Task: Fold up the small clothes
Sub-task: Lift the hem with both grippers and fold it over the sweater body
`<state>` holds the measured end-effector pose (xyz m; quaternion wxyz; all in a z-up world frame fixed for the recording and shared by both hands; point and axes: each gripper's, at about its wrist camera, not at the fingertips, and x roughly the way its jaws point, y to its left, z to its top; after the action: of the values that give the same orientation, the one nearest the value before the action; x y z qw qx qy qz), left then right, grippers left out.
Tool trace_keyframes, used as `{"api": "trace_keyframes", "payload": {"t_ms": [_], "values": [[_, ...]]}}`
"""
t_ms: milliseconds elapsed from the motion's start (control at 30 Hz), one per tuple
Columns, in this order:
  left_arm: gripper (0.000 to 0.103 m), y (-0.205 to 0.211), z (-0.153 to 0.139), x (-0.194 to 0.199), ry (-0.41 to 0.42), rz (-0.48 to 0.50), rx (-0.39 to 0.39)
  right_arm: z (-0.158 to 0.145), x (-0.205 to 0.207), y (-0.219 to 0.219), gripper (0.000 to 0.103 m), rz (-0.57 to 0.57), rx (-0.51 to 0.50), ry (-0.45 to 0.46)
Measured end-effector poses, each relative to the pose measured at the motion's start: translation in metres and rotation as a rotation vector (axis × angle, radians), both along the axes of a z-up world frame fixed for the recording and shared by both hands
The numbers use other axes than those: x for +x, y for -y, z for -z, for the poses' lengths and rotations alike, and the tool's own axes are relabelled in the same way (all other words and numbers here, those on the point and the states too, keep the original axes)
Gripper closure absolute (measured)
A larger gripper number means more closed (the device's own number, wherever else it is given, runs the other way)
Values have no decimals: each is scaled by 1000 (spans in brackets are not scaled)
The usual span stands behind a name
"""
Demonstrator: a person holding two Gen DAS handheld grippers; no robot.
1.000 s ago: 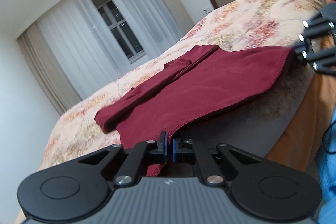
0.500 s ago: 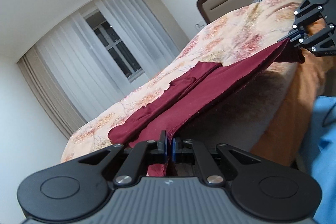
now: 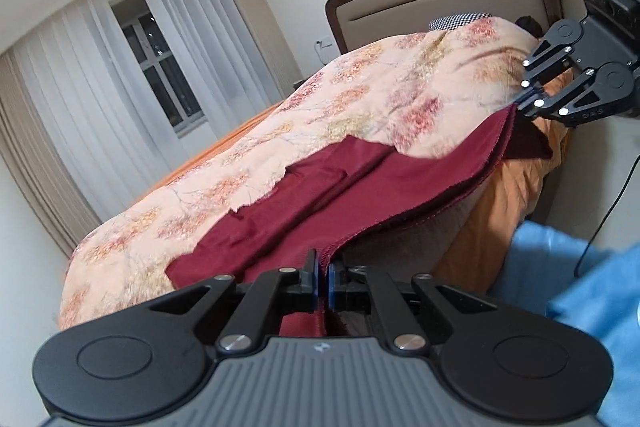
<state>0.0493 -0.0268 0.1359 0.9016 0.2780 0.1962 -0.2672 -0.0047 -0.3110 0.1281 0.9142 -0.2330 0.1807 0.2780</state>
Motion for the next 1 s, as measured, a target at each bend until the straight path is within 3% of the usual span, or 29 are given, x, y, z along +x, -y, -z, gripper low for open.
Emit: {"api": "trace_keyframes", "payload": {"t_ms": [267, 467, 700, 1000], "values": [[99, 6, -66, 119, -27, 36, -35, -58, 120, 3, 99, 36, 9, 93], [99, 9, -70, 239, -107, -52, -42, -70, 233, 3, 99, 77, -14, 45], [99, 2, -25, 355, -232, -77, -75, -36, 351, 2, 99, 130, -20, -78], [98, -21, 70, 453, -466, -158, -193, 55, 462, 1, 98, 169, 10, -323]]}}
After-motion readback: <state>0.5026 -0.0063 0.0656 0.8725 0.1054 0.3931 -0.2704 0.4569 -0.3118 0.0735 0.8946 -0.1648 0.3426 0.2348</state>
